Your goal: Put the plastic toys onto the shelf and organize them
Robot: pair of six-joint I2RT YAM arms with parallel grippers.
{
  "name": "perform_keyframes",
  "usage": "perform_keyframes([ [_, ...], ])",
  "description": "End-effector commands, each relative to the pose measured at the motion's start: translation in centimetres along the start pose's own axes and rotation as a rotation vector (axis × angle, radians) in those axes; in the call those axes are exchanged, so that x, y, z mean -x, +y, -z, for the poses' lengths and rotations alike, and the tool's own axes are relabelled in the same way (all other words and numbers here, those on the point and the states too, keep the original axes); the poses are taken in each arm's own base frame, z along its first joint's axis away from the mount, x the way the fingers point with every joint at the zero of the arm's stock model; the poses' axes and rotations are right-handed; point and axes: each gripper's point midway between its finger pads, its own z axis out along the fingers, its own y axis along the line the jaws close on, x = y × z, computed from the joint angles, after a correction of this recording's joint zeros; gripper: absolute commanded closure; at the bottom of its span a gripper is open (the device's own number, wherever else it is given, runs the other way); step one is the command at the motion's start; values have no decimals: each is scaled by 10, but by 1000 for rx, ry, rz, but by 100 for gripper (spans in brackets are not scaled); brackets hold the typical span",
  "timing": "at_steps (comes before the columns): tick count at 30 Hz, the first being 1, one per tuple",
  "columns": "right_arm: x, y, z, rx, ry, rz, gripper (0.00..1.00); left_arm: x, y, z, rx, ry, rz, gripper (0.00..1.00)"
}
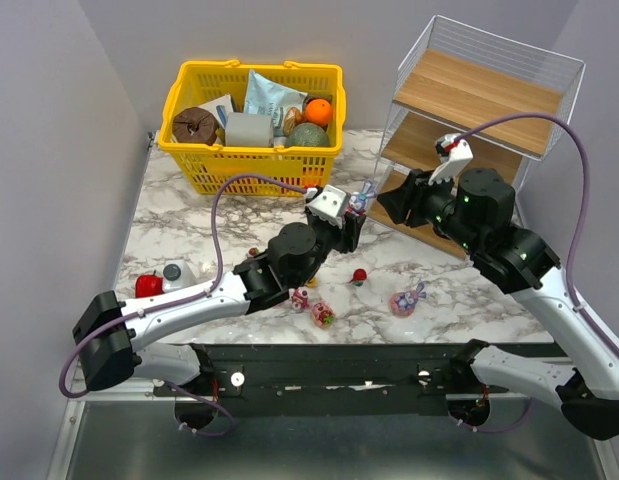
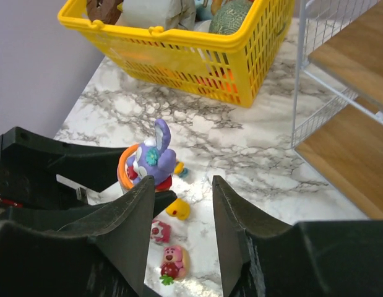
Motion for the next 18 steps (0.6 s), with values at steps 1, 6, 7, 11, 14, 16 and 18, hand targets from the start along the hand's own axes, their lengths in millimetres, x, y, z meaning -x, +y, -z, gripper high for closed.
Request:
perform_keyframes([
  [1,27,-2,-6,-47,-75,90,50,28,0,-5,36,-89,45,100],
  [6,19,1,-17,-42,-37,107,50,26,-2,-7,35,-85,47,100],
  [7,17,2,-18,-39,-32,110,50,26,-1,-7,36,-85,47,100],
  [11,11,3,-23,-40,-2,114,51,27,-2,-8,37,-86,48,100],
  [14,6,2,-25,-47,15,115,53,26,-3,-9,34,-85,50,100],
  [16,5,0,-26,-55,12,116,55,24,-4,-10,31,-79,48,100],
  [18,4,-1,-26,-63,14,120,58,24,-6,-9,22,-76,51,100],
])
